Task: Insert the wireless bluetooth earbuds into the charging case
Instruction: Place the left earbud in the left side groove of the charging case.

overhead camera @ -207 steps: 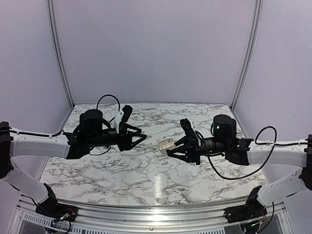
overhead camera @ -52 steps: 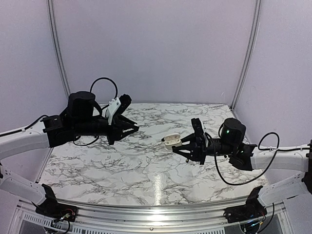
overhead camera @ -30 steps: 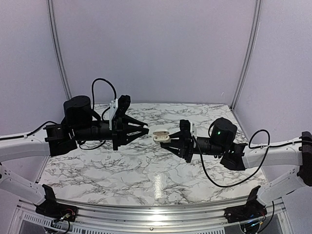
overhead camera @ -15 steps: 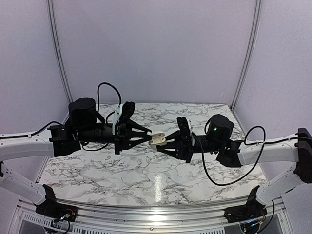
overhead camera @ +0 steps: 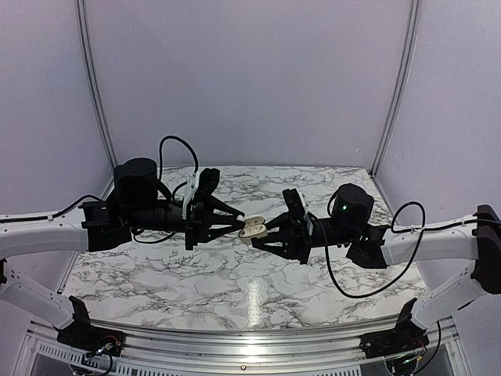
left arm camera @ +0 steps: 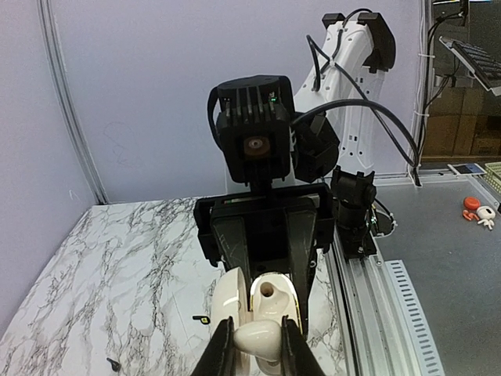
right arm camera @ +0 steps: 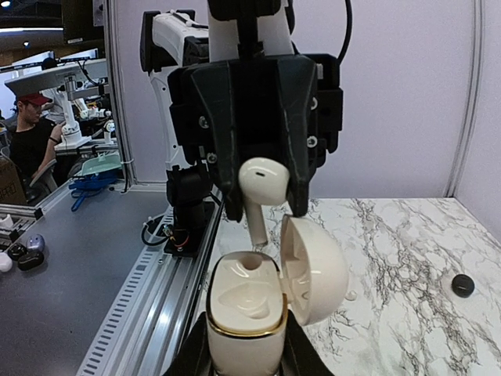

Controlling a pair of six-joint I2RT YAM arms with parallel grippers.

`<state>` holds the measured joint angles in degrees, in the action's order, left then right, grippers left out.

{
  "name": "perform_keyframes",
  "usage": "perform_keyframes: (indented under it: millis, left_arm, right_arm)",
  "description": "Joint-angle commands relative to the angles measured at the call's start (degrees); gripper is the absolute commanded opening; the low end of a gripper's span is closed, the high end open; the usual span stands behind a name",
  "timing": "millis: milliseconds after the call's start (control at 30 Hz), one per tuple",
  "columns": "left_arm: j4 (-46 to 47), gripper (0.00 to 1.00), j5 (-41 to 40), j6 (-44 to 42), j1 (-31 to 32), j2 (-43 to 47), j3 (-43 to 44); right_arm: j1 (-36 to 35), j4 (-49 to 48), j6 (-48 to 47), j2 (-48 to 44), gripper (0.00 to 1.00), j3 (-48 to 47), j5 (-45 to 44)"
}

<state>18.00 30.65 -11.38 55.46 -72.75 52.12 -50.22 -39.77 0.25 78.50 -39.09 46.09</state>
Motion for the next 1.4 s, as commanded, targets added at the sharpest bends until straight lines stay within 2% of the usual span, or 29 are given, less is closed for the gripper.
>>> perform_keyframes:
  millis: [0,233,500,700,1367]
  left_arm:
    - [-2.6,0.02,3.0,-0.8,0.3,-1.1,0.4]
    - [-4.2,0.02,2.8,-1.9,0.4,-1.0,0.6]
    - [-5.6,0.01,-4.5,-2.2,0.3,0.3,1.8]
    - [-5.6,0.02,-0.3,-1.7,0.3,-0.2,2.5]
    - [-5.5,0.00,5.1,2.6,0.2,-1.6,6.0]
  right_arm:
    - [0.7,-4.1,3.5,0.2,0.00,-1.8,1.0]
    - [3.0,-7.9,8.2,1.0,0.00,-1.2,2.1]
    - [3.4,-8.3,9.3,2.1,0.00,-0.8,3.5]
    - [3.4,-7.5,8.8,2.4,0.00,-0.7,4.9]
    - [3.1,-5.4,6.4,3.2,0.00,-0.1,4.5]
